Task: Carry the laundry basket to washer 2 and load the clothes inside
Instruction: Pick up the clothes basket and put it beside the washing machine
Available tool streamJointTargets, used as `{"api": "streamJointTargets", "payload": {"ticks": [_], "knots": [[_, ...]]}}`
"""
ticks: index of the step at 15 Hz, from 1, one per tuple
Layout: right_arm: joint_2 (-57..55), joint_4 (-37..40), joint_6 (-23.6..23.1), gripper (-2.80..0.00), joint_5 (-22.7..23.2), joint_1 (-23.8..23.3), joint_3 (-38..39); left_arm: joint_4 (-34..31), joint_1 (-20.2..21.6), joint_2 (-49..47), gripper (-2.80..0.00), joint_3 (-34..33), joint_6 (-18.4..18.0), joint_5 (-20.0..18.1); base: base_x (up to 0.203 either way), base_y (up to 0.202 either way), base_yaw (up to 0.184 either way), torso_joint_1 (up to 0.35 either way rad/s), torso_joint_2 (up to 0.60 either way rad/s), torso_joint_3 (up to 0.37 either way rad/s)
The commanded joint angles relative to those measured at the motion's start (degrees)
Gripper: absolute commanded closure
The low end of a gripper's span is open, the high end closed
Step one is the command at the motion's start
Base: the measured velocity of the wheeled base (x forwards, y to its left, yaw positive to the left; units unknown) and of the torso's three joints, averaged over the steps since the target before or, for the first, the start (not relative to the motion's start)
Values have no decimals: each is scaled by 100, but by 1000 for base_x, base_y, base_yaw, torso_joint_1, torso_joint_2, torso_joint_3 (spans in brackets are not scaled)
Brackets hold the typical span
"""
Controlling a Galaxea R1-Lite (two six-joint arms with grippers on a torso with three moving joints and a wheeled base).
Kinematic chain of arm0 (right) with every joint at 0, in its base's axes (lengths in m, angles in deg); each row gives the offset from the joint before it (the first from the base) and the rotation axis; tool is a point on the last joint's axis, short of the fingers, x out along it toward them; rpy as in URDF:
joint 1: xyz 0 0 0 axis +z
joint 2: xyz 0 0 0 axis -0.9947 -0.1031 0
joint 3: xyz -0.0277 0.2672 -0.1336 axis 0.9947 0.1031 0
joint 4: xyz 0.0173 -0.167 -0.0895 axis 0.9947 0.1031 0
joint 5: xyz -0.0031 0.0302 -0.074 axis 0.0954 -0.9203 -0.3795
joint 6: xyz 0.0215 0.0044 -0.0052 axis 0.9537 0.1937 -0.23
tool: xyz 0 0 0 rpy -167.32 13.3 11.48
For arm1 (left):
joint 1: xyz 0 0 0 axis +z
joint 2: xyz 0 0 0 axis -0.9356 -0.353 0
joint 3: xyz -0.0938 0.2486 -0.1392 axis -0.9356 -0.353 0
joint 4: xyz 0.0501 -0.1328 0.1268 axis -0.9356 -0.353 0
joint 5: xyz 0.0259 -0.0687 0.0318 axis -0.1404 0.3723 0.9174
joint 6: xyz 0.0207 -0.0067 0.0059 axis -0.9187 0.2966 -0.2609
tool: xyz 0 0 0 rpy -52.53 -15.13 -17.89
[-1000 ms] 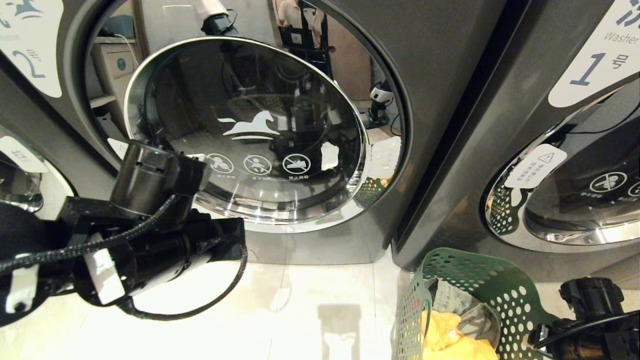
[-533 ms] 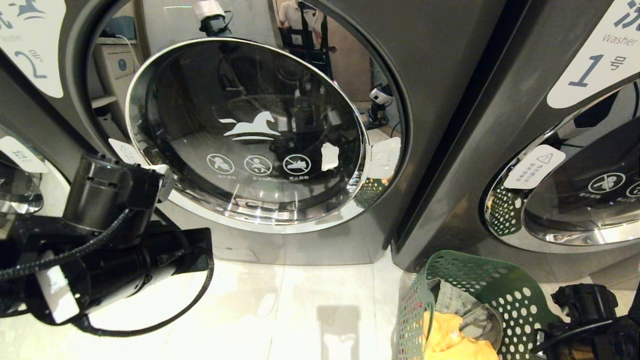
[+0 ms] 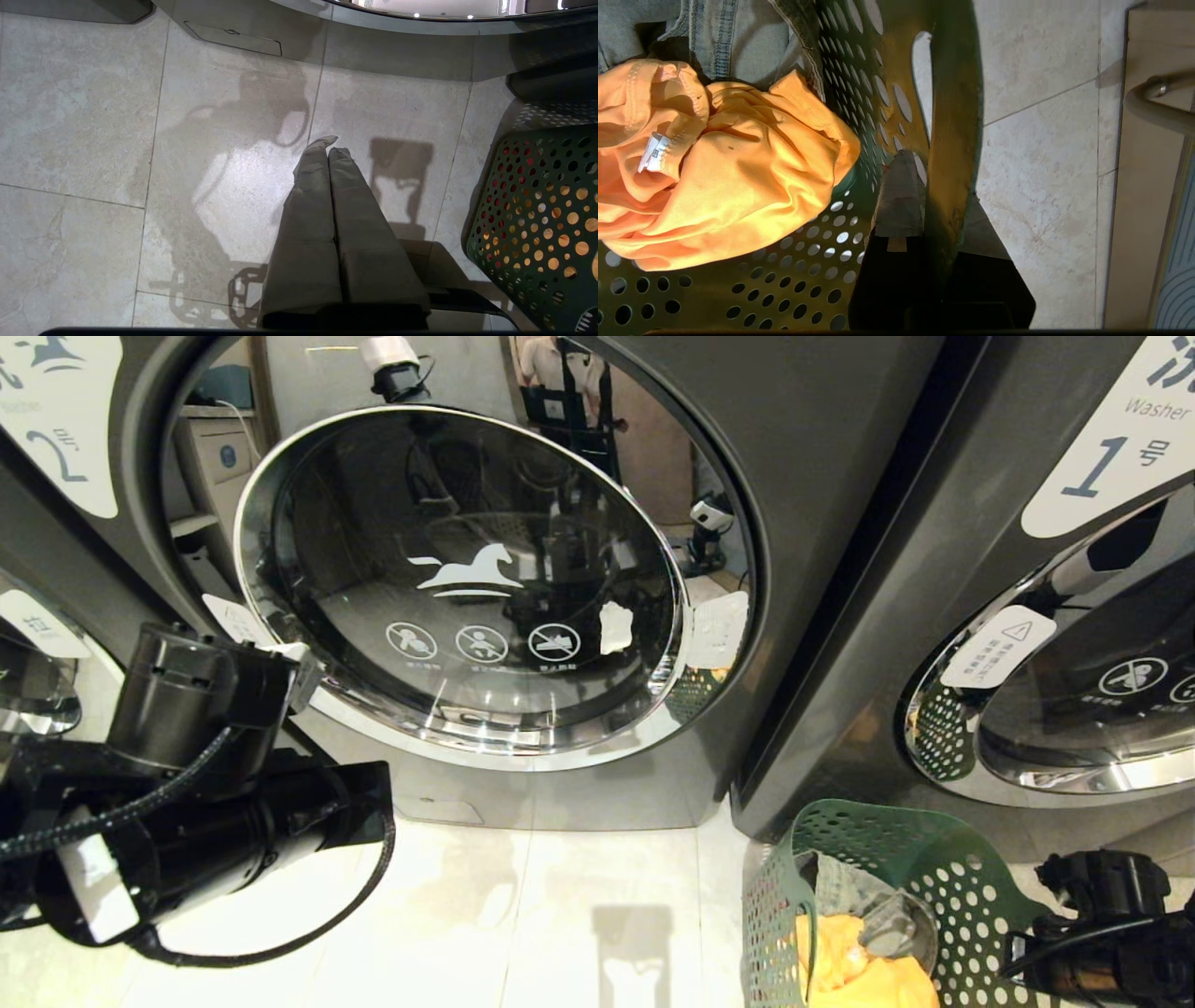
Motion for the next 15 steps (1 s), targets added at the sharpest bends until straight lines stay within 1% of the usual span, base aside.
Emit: {"api": "streamJointTargets", "payload": {"ticks": [1, 3, 4, 9, 15], "knots": [[135, -35, -61, 0, -9, -37, -7, -2, 0, 5, 0, -17, 24, 25, 0, 0, 0, 0, 0, 0], [332, -35, -404, 0, -9, -150, -8, -2, 0, 47, 0, -44, 19, 25, 0, 0, 0, 0, 0, 0], [407, -35, -483, 0, -16, -188, -8, -2, 0, 73, 0, -52, 24, 25, 0, 0, 0, 0, 0, 0], [595, -26, -655, 0, -18, -399, 100, -11, 0, 126, 0, -87, 15, 25, 0, 0, 0, 0, 0, 0], [327, -31, -842, 0, -11, -413, 68, -11, 19, 303, 0, -221, 15, 25, 0, 0, 0, 0, 0, 0]]}}
